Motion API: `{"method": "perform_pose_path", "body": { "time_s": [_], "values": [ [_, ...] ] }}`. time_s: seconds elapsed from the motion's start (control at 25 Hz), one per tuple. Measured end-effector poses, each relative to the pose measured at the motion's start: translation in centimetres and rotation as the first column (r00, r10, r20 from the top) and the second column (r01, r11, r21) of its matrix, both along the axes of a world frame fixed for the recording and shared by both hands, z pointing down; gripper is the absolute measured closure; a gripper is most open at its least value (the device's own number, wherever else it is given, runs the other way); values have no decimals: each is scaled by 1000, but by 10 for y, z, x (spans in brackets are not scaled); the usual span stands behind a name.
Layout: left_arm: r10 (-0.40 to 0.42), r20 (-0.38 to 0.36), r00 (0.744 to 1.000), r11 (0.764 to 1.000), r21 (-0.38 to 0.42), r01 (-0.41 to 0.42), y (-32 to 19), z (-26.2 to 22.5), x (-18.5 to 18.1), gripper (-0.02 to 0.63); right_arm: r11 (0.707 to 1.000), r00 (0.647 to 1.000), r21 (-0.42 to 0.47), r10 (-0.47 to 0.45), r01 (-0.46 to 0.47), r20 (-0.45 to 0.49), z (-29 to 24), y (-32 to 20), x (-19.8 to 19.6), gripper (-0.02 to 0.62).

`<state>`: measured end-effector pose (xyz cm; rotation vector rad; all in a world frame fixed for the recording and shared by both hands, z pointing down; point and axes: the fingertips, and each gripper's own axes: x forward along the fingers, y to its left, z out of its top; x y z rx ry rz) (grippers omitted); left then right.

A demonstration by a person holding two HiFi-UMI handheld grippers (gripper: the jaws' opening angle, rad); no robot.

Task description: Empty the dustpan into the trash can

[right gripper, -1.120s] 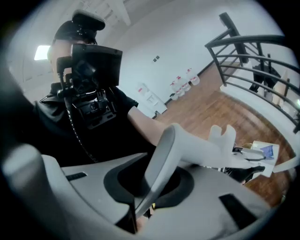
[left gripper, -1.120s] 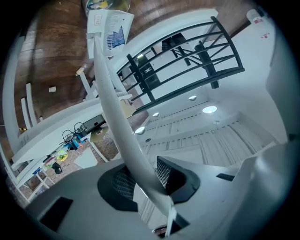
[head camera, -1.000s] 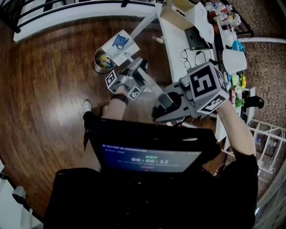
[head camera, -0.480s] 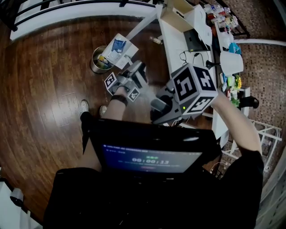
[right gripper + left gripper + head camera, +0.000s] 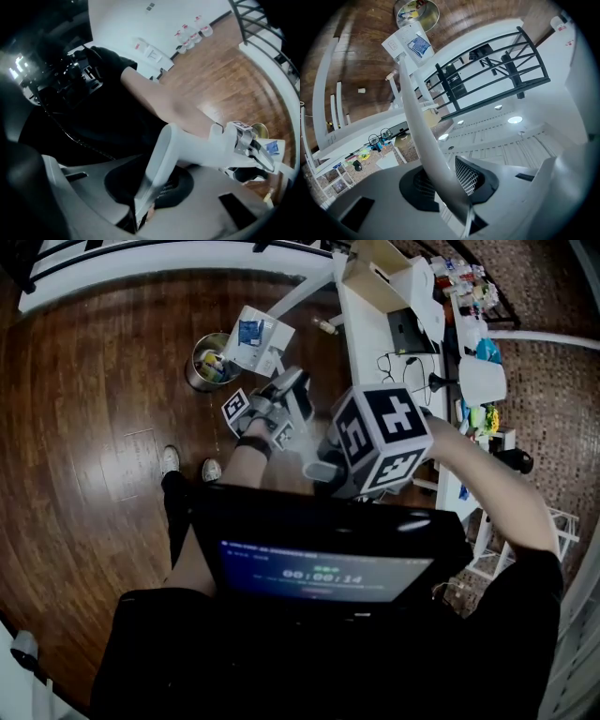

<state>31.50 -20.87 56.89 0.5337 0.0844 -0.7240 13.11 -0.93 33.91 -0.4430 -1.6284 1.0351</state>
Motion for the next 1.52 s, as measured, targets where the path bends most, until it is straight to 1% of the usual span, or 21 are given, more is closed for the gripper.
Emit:
{"method": "perform_pose_path", "body": {
  "time_s": [0.28, 0.68, 1.0, 1.28, 1.52],
  "values": [
    [-13, -7, 1000, 1000, -4, 13, -2, 0, -8, 526, 991, 990, -69, -121, 117, -68, 7, 8, -5, 563],
    [-30, -21, 999, 1000, 2, 30, -5, 1, -19, 534, 962, 963, -162, -241, 220, -120, 5, 10, -6, 571],
    [-56, -48, 997, 998, 6, 56, -12, -5, -23, 534, 952, 959, -200, -257, 230, -119, 2, 8, -12, 571],
    [-48, -36, 998, 999, 23, 49, -19, -5, -25, 537, 954, 961, -203, -249, 222, -123, 4, 6, -11, 574],
    [-40, -61, 997, 998, 36, 42, -22, -11, -23, 538, 953, 961, -215, -245, 215, -124, 3, 4, -16, 574]
  ]
}}
